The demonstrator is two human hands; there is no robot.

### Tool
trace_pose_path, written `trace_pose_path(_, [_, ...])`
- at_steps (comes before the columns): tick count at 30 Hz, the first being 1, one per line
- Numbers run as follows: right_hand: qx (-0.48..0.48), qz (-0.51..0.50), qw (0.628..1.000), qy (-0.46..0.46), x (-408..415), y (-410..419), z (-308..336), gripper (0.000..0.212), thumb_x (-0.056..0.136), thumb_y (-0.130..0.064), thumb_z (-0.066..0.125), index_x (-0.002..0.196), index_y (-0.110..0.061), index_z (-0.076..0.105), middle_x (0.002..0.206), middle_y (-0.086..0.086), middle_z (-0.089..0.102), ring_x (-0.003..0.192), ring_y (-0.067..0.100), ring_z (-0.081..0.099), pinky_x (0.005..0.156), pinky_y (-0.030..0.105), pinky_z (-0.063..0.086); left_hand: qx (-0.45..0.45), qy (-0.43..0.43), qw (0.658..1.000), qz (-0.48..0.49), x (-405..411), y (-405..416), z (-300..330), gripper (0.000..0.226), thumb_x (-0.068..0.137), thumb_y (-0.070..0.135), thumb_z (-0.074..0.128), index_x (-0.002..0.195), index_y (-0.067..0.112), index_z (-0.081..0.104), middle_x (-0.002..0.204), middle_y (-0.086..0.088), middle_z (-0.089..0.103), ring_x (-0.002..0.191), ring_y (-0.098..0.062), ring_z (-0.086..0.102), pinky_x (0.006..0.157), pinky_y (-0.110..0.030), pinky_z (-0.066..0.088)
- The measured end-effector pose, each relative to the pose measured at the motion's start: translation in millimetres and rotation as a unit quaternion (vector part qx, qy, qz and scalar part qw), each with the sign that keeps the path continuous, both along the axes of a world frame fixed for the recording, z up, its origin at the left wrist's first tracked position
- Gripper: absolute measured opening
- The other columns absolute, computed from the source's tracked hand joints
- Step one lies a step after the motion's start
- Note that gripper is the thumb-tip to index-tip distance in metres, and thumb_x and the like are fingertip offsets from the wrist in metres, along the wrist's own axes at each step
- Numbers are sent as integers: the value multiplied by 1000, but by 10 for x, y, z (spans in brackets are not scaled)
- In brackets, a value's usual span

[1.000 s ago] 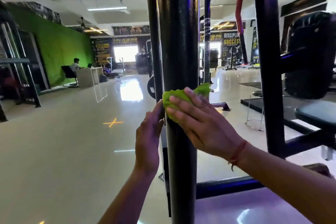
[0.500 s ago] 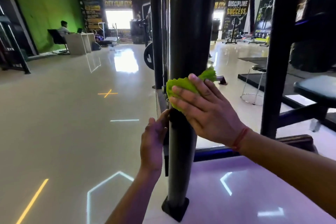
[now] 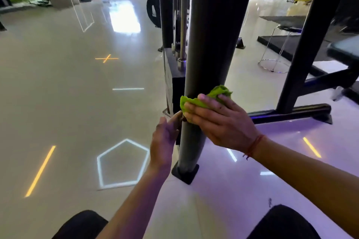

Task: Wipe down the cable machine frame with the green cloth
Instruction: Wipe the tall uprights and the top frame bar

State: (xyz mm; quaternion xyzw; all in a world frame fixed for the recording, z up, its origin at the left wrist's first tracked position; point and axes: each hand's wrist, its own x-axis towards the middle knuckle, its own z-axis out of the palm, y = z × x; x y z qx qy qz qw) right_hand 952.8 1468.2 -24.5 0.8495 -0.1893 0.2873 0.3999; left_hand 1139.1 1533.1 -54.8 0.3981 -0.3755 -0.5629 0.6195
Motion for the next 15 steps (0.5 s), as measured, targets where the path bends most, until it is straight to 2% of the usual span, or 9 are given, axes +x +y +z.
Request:
trace_pose_path(2, [14,-6,998,-69,43,-55,-227,52,100,-20,60,149,-26,47,156,-6,41,151,26,26,120,49,27,15,-2,1000,-3,18,-22,-127,54,108,33,14,117,19,65,109,11,76,106,3,67,85,-19,46])
trace_pose_path(4, [48,-17,995,-84,41,-48,-646,59,97,-16,63,152,-28,43,157,-7,38,154,27,16,119,52,28,32,-2,999,-4,24,-36,-251,54,108,35,14,120,20,65,112,12,75,109,4,65,87,-21,43])
trace_pose_path(6, [82,-31,993,-78,28,2,-1024,63,97,-11,62,153,-28,40,160,-7,31,155,28,10,120,53,28,45,-7,999,-6,29,-36,-379,53,108,36,15,125,19,63,119,11,73,115,2,63,91,-25,40])
trace_pose_path(8, [111,-32,984,-138,116,41,-1206,58,101,-8,56,153,-27,39,165,-7,20,155,29,10,120,55,29,54,-7,999,-3,45,-46,-497,54,108,37,17,130,18,61,127,9,70,123,0,60,96,-29,38])
trace_pose_path(11, [174,-34,947,-268,396,108,-1476,58,103,-11,58,154,-23,33,168,-9,7,152,35,13,119,58,31,62,-11,998,-4,62,-85,-621,54,108,38,18,135,17,60,132,8,67,126,-1,58,100,-30,37])
trace_pose_path(13, [232,-46,923,-304,532,197,-1788,68,101,-12,60,158,-29,26,169,-12,3,153,37,8,117,59,32,70,-7,997,-10,75,-103,-691,55,107,39,18,136,16,59,131,5,68,122,-1,60,97,-29,38])
trace_pose_path(15, [285,-51,904,-314,599,309,-2075,62,103,-15,54,157,-29,28,168,-13,5,154,36,7,118,55,34,75,-9,997,-16,94,-115,-757,55,107,40,18,135,18,60,129,5,69,121,-2,61,97,-28,38])
